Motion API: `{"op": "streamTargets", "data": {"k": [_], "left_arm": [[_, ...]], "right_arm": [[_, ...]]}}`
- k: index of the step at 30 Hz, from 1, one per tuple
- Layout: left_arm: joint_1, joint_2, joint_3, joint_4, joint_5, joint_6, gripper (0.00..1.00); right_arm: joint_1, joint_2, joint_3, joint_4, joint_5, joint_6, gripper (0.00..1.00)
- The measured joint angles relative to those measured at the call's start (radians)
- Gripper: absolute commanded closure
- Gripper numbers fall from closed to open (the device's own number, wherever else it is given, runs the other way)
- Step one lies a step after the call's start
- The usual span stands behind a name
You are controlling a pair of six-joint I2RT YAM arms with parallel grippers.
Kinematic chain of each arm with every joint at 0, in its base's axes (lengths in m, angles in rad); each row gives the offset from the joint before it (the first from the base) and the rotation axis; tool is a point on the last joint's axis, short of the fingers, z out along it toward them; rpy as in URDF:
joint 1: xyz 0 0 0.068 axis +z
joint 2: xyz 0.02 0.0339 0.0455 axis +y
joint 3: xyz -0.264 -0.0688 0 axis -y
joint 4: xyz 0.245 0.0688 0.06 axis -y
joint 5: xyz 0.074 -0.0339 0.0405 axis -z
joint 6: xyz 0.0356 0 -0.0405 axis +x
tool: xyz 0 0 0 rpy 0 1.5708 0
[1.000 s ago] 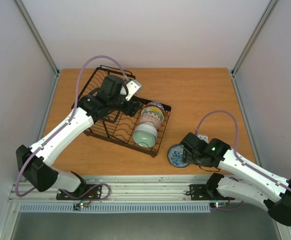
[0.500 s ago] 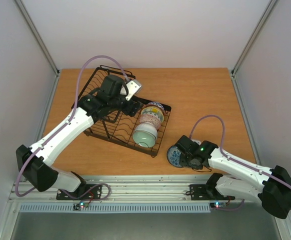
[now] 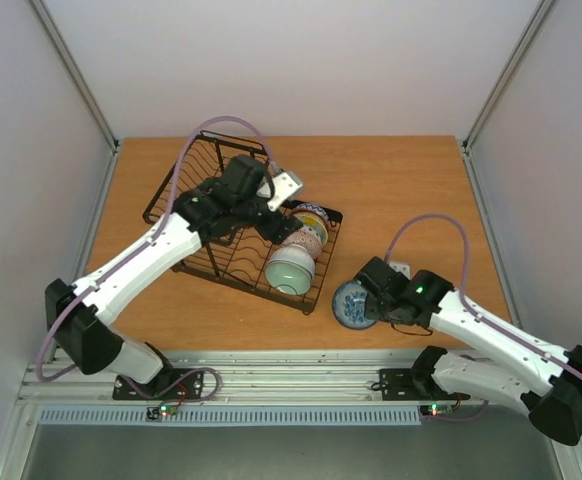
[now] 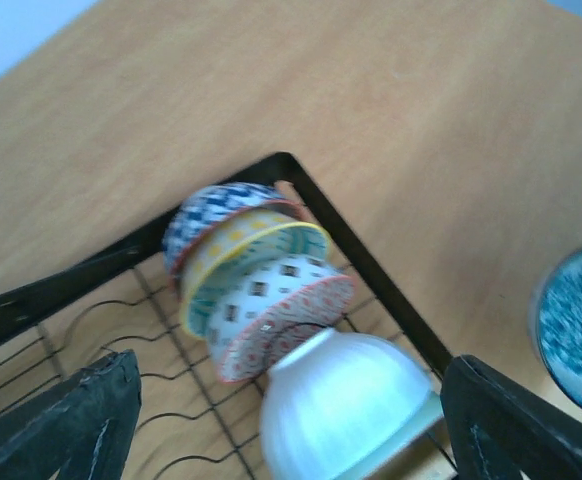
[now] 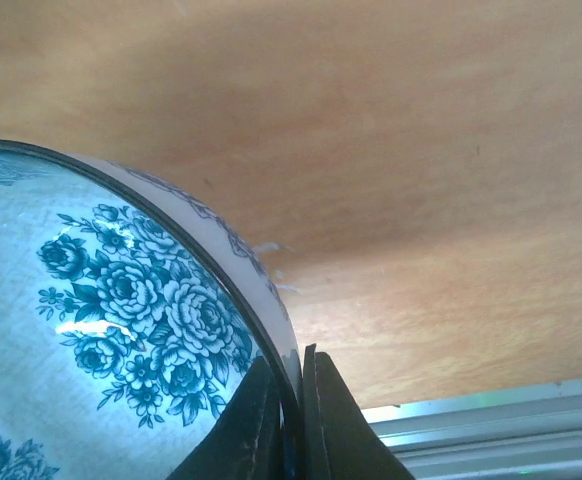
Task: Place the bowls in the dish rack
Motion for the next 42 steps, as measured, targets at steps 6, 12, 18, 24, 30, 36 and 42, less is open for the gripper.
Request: {"op": "streamTargets", "data": {"k": [6, 12, 18, 24, 30, 36, 42], "left_arm": [[-0.142, 0.104, 0.063, -0.086, 0.021, 0.064, 0.16], [-0.209, 0.146, 0.067, -0.139, 0.022, 0.105, 0.15], [-0.203, 0.146, 0.069, -0.151, 0.014, 0.119, 0.15], [-0.203, 0.148, 0.069, -0.152, 0.012, 0.123, 0.17], [-0.203, 0.158, 0.073, -0.153, 0.016, 0.127, 0.44], [-0.201, 0.169, 0.091, -0.135, 0.007, 0.067, 0.99], [-0.178, 0.181, 0.115, -0.069, -0.046, -0.014, 0.99]], "right_arm": [[0.000, -0.016, 0.245, -0.059, 0.085, -0.093, 0.99], [0.000, 0.058, 0.369, -0.046, 0.151, -0.185, 0.99], [0.000, 0.124, 0.389, -0.018, 0.149, -0.249, 0.99], [0.000, 0.126, 0.440, 0.026, 0.135, -0.293, 0.99], [0.000, 0.119, 0.446, 0.069, 0.102, -0.334, 0.99], [0.006, 0.099, 0.441, 0.098, 0.062, -0.362, 0.99], [0.012, 0.090, 0.437, 0.140, 0.049, -0.333, 0.90]]}}
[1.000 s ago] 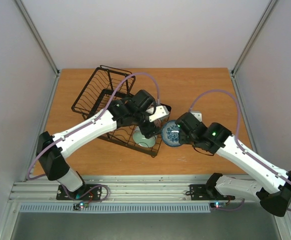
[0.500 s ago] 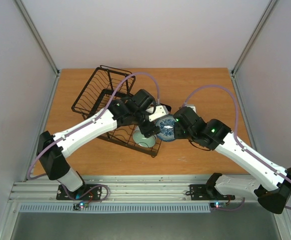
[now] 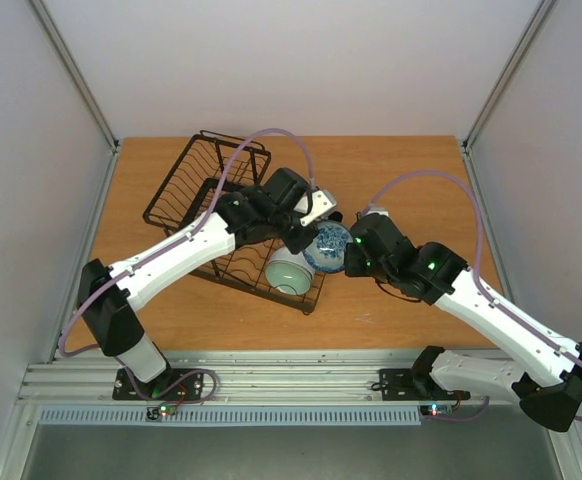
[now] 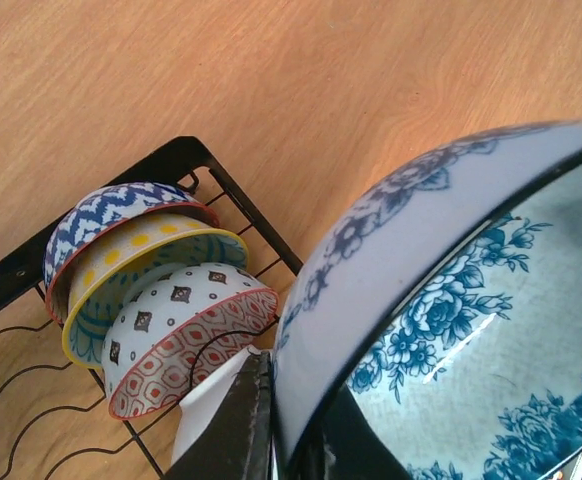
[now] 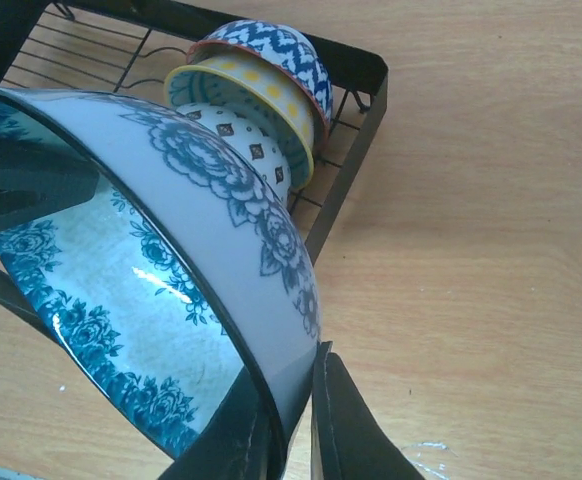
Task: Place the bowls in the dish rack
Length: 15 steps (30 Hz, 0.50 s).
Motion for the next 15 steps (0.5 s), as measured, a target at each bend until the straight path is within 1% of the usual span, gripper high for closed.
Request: {"op": "streamTargets", "data": {"k": [1, 2, 3, 4, 6, 8, 10, 15], "left_arm": [[-0.001, 0.000, 0.000, 0.000, 0.001, 0.000, 0.99], [-0.002, 0.000, -0.002, 0.002, 0.001, 0.001, 1.00], [-0.002, -0.002, -0.008, 0.007, 0.002, 0.011, 0.99], [0.000, -0.005, -0.021, 0.013, 0.023, 0.038, 0.99], [-0.001, -0.016, -0.053, -0.011, 0.069, 0.077, 1.00], [0.004, -0.024, -0.080, -0.035, 0.131, 0.102, 0.99], [0.028, -0.029, -0.094, -0.053, 0.211, 0.114, 0.99], [0.150, -0.061, -0.114, -0.040, 0.391, 0.103, 1.00]], "right_arm": [[0.000, -0.003, -0.003, 0.001, -0.001, 0.000, 0.77], [0.000, -0.008, -0.006, 0.002, -0.003, -0.003, 0.62], [0.000, -0.017, -0.010, 0.004, -0.011, -0.007, 0.51], [0.002, -0.039, -0.017, 0.023, -0.022, -0.026, 0.42], [0.003, -0.085, -0.023, 0.051, -0.025, -0.037, 0.31], [0.000, -0.153, -0.037, 0.086, -0.023, -0.053, 0.27], [0.000, -0.208, -0.050, 0.112, -0.023, -0.062, 0.26], [-0.002, -0.288, -0.089, 0.157, -0.058, -0.063, 0.23]]}}
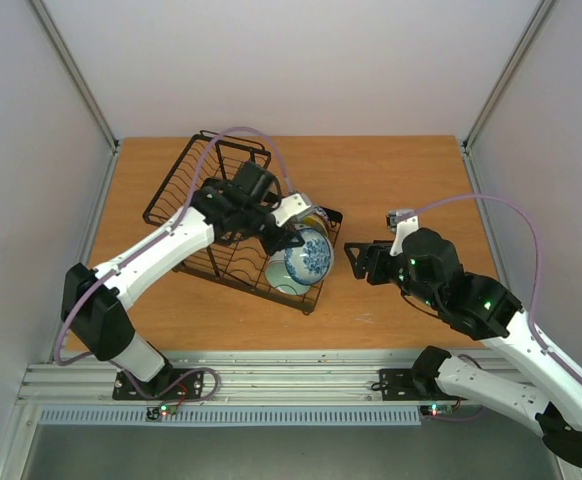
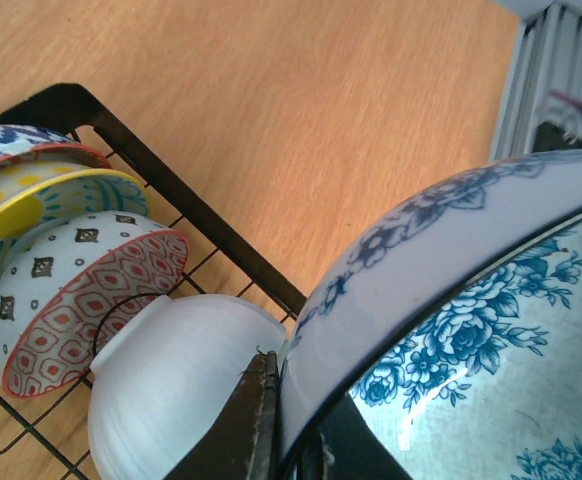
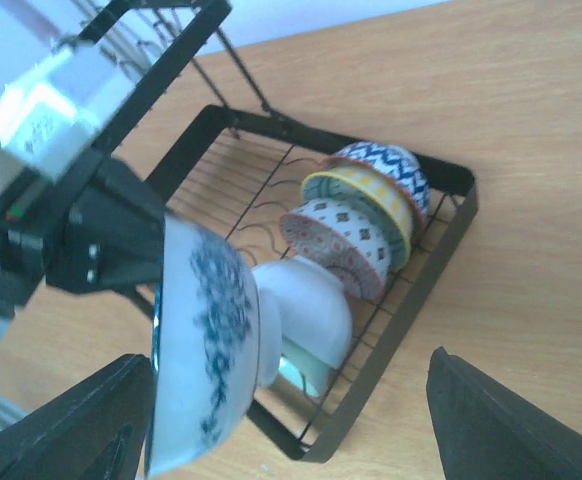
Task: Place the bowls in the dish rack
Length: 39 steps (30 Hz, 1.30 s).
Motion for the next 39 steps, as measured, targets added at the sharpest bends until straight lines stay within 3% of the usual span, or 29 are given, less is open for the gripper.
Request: {"op": "streamTargets", "data": {"k": [12, 33, 39], "left_arm": [[0.050, -0.018, -0.019, 0.021, 0.168, -0.020, 0.99], [0.062, -0.021, -0.019, 0.037, 0.238, -0.039, 1.00], [0.084, -0.027, -0.019, 0.046, 0.256, -0.051, 1.00]], "right_arm": [[-0.003, -0.014, -0.100, 0.116, -0.238, 0.024, 0.19], [-0.004, 0.009, -0.164, 0.239, -0.350, 0.061, 0.20], [-0.004, 0.023, -0.180, 0.290, -0.369, 0.077, 0.26]]}}
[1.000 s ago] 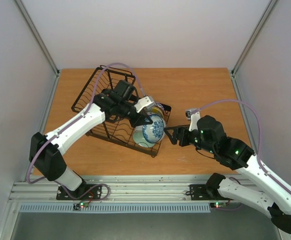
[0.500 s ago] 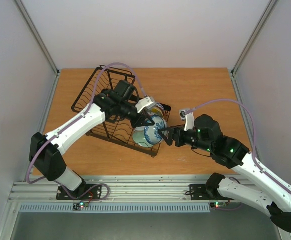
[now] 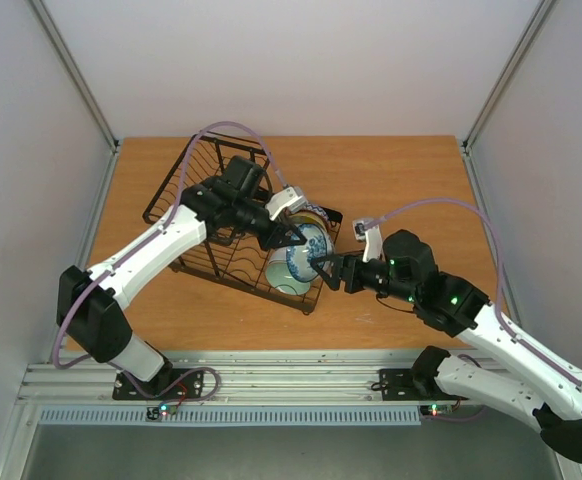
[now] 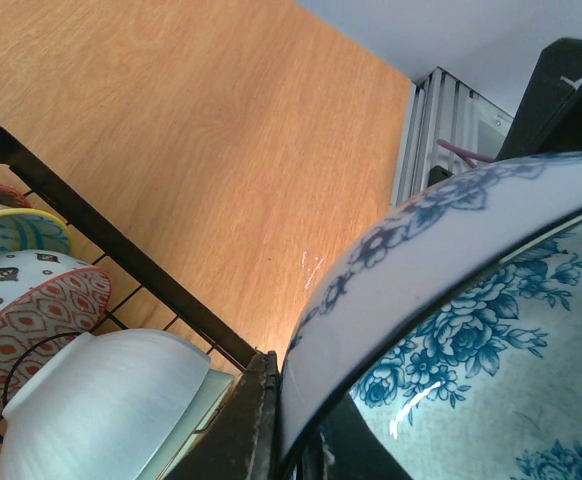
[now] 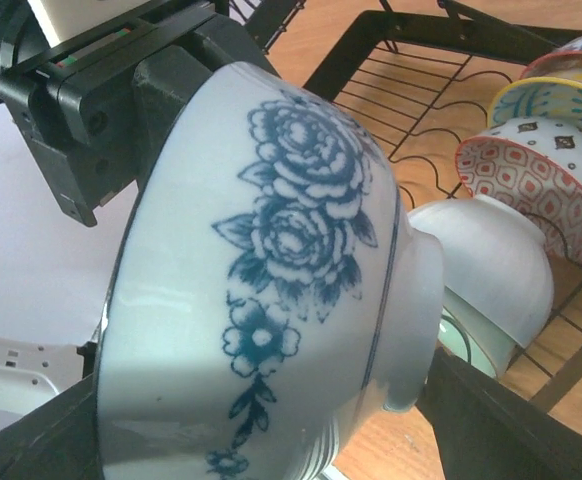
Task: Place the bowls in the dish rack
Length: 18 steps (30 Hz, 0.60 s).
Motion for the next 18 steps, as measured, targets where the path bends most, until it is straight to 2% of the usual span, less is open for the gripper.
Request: {"op": "streamTargets", "data": {"k": [3, 6, 7, 11, 18], "left_arm": [[0.011, 0.000, -0.001, 0.005, 0.018, -0.010, 1.00], [0.020, 0.000, -0.002, 0.013, 0.030, -0.013, 0.99], [0.023, 0.000, -0.002, 0.015, 0.033, -0.013, 0.99], [0.027, 0.000, -0.004, 0.020, 0.041, -0.013, 1.00], [0.027, 0.000, -0.006, 0.056, 0.064, -0.019, 1.00]], "right_arm": [[0.000, 0.010, -0.006, 0.032, -0.012, 0.004, 0.37], [-0.002, 0.017, -0.007, 0.050, -0.011, 0.020, 0.59], [-0.002, 0.021, -0.007, 0.056, -0.009, 0.019, 0.64], [-0.002, 0.023, -0.006, 0.059, -0.003, 0.015, 0.97], [-0.002, 0.035, 0.047, -0.001, 0.026, -0.021, 0.99]]}}
